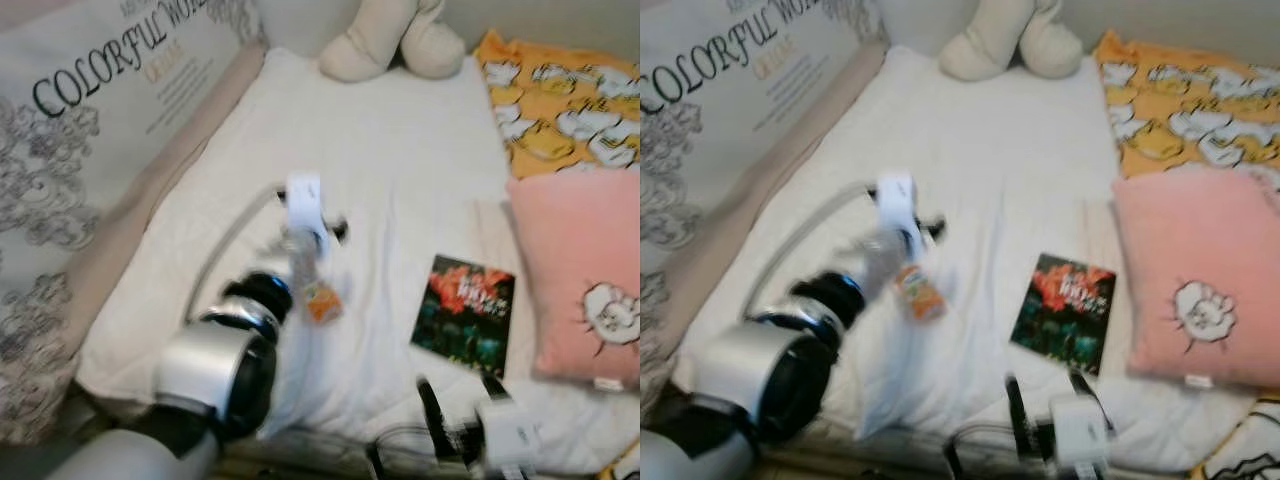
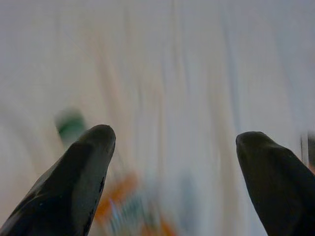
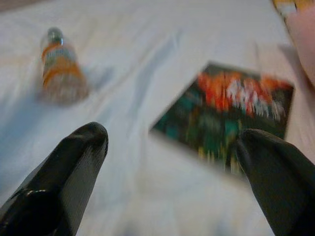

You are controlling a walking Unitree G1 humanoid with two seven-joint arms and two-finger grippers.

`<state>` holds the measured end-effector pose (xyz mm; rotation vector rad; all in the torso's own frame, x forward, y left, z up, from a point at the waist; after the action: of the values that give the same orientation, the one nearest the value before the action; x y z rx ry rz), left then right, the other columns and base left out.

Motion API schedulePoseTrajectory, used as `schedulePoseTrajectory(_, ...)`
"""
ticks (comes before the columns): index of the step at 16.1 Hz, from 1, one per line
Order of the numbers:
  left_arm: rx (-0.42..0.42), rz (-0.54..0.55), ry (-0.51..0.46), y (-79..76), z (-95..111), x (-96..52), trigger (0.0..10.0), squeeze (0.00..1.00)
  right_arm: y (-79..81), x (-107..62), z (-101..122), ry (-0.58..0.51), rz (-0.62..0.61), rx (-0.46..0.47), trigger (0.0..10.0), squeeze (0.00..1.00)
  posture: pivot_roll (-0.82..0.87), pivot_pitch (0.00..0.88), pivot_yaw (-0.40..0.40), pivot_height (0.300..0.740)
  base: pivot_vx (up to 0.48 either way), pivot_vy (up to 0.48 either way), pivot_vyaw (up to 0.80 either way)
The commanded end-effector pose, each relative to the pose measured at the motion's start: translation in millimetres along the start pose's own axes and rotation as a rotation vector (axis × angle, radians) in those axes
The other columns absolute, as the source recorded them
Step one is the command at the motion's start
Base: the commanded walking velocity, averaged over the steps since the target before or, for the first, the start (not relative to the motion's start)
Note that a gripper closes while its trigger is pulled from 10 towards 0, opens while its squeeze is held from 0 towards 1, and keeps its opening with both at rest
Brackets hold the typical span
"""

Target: Clean up the room

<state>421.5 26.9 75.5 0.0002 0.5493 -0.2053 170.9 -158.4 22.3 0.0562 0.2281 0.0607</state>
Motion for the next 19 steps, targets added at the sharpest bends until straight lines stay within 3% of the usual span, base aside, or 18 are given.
schedulePoseTrajectory(1, -0.046, 0.029, 0.012, 1.1, 1, -0.4, 10.0, 0.0, 3.1, -4.9, 5, -0.008, -0.014, 0.004, 10.0, 0.0, -0.36, 0.078, 0.098, 0.735, 0.0, 0.0, 0.0)
schedulePoseTrajectory(2, -0.095, 0.03, 0.039, -3.7, -5, -0.4, 10.0, 0.0, 5.1, -10.8, 4, 0.008, -0.021, 0.007, 10.0, 0.0, -0.37, 0.093, 0.099, 0.735, 0.0, 0.0, 0.0)
schedulePoseTrajectory(4, -0.102, 0.073, 0.063, 1.4, -11, -0.5, 10.0, 0.0, 8.2, -18.8, 5, 0.027, -0.025, 0.01, 10.0, 0.0, -0.37, 0.12, 0.092, 0.735, 0.0, 0.0, 0.0)
schedulePoseTrajectory(6, -0.09, 0.213, 0.075, 29.8, -19, -1.7, 10.0, 0.0, 16.4, -30.4, 5, 0.058, -0.008, 0.009, 10.0, 0.0, -0.38, 0.152, 0.079, 0.735, 0.0, 0.0, 0.0)
schedulePoseTrajectory(10, -0.09, 0.307, 0.107, 42.5, -29, -4.3, 10.0, 0.0, 44.8, -28.8, 27, 0.006, 0.149, -0.11, 10.0, 0.0, -0.39, 0.195, 0.061, 0.735, 0.0, 0.0, 0.0)
schedulePoseTrajectory(12, -0.066, 0.38, 0.087, 56.5, -24, -6.8, 10.0, 0.0, 42.8, -28.6, 35, -0.008, 0.147, -0.126, 10.0, 0.0, -0.39, 0.201, 0.055, 0.735, 0.0, 0.0, 0.0)
schedulePoseTrajectory(14, -0.061, 0.43, 0.124, 67.8, -36, -9.1, 10.0, 0.0, 40.9, -33.5, 34, 0.014, 0.131, -0.115, 10.0, 0.0, -0.39, 0.206, 0.051, 0.735, 0.0, 0.0, 0.0)
schedulePoseTrajectory(17, -0.052, 0.408, 0.199, 61.8, -63, -9.5, 10.0, 0.0, 52.3, -38.4, 35, 0.033, 0.169, -0.055, 10.0, 0.0, -0.41, 0.22, 0.04, 0.735, 0.0, 0.0, 0.0)
schedulePoseTrajectory(19, -0.091, 0.404, 0.233, 61.8, -73, -10.4, 10.0, 0.0, 54.6, -41.0, 39, 0.037, 0.178, -0.027, 10.0, 0.0, -0.42, 0.221, 0.035, 0.735, 0.0, 0.0, 0.0)
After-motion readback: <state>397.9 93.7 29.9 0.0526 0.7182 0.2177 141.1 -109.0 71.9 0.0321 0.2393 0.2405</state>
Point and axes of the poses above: a point about 5 cm out from each wrist's last joint towards the gripper, its own x axis pointing out of the wrist towards the gripper, its own z axis along the axis of the wrist's last joint, y = z × x, the point moved 6 cm from there along x, pointing out of the wrist towards the gripper, and after that the axes turned 8 degrees about x, right-handed, at the moved point
